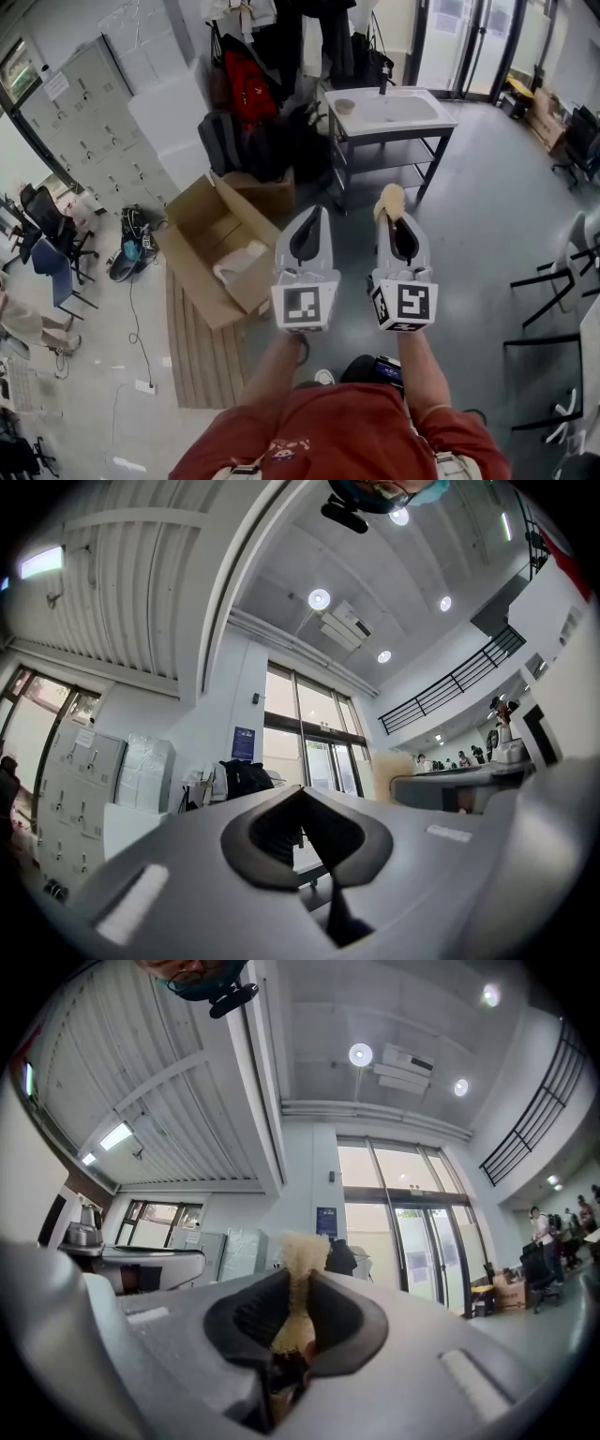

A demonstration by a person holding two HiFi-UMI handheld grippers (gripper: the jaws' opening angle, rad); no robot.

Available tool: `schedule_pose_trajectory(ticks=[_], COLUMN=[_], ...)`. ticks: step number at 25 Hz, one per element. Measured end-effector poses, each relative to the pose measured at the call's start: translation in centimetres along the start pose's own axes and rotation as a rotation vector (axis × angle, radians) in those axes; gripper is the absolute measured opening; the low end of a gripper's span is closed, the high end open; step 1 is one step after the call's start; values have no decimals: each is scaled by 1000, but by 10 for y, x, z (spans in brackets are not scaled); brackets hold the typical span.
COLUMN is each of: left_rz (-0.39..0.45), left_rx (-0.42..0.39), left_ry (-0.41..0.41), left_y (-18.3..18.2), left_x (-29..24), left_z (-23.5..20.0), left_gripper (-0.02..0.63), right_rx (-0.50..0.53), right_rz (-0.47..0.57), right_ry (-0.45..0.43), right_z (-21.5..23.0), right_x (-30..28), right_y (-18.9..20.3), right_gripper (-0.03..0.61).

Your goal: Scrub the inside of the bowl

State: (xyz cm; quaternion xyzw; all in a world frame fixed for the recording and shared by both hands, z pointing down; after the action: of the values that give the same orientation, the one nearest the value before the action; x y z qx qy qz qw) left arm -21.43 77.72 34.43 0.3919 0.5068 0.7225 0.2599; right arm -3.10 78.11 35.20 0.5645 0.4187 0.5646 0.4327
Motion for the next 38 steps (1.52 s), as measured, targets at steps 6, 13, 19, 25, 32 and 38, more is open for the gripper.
schedule_pose_trajectory(ticks=[6,13,19,25,32,38], left_rz=[-3,-16,-28,-31,-39,-54], left_rx=[7,-7,-18,1,-5,11], left_ry=[6,10,5,-8,-12,-13], left_y=[12,37,59,70,79,97], left_x=[-11,-49,-105,-164,-233,-285], left_z=[-14,-27,-37,-42,-49,-39], left_gripper=[6,6,6,6,6,6], right_rx=[0,-8,-4,-10,-25,-24], right_rz=[-11,-16,-28,-30,-40,-32], right_ry=[3,5,3,-13,-18,-12], right_z=[-4,8,33,62,96,133], right_x=[-18,-59,-114,-169,-228,-266], right_y=[12,33,53,60,65,76], right_gripper=[49,49,49,49,49,49])
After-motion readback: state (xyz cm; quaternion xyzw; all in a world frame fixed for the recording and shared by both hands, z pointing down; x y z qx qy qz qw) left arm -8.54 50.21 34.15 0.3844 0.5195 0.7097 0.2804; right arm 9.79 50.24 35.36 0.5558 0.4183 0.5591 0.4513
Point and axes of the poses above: the fingertips, and each gripper's own axes: x backward along the fingers, z to its right, y out of its underside, the point moved 10 cm from there along x, backward along the fingers, and after that the axes turned 14 degrees about y, right-handed, at the moved point
